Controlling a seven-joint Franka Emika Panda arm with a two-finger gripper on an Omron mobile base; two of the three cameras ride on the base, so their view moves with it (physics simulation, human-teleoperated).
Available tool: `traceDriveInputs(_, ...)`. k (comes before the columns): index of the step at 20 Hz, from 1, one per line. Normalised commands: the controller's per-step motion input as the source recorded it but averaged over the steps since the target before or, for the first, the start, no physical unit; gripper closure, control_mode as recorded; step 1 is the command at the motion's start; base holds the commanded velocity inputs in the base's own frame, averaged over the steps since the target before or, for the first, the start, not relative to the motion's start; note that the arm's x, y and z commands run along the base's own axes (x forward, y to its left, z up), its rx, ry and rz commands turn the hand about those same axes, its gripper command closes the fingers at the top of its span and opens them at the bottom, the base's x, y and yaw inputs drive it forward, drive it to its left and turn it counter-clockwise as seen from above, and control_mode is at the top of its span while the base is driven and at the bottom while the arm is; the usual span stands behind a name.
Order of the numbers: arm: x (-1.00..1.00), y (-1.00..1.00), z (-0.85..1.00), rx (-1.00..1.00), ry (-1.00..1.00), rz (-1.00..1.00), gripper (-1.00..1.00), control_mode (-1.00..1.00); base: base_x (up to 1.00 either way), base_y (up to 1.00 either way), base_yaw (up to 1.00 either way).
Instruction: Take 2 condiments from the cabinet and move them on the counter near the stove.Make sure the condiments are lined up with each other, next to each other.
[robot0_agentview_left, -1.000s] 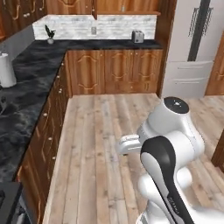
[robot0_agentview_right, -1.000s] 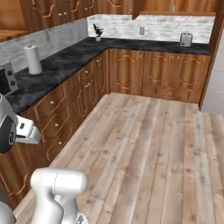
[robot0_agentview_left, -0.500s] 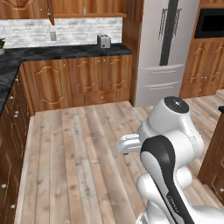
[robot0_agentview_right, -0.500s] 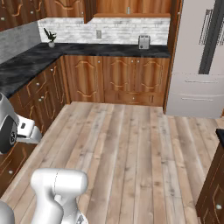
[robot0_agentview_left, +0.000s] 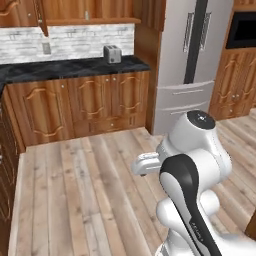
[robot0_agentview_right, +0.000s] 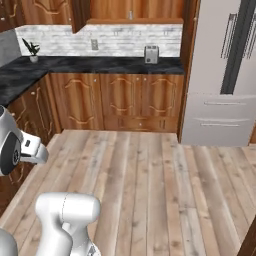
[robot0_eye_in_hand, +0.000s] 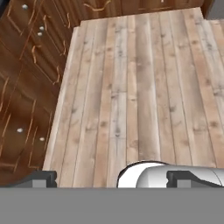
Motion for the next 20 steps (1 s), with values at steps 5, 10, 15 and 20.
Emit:
traceDriveInputs(5, 0.00, 0.00, 0.00, 0.00, 0.00, 0.00, -1.00, 1.00, 1.00, 0.00, -0.01)
traceDriveInputs(10, 0.00, 0.00, 0.00, 0.00, 0.00, 0.00, -1.00, 1.00, 1.00, -0.09, 0.00)
traceDriveInputs(15, 0.00, 0.00, 0.00, 0.00, 0.00, 0.00, -1.00, 1.00, 1.00, -0.19, 0.00)
traceDriveInputs(20, 0.00, 0.00, 0.00, 0.00, 0.00, 0.00, -1.00, 1.00, 1.00, -0.24, 0.02)
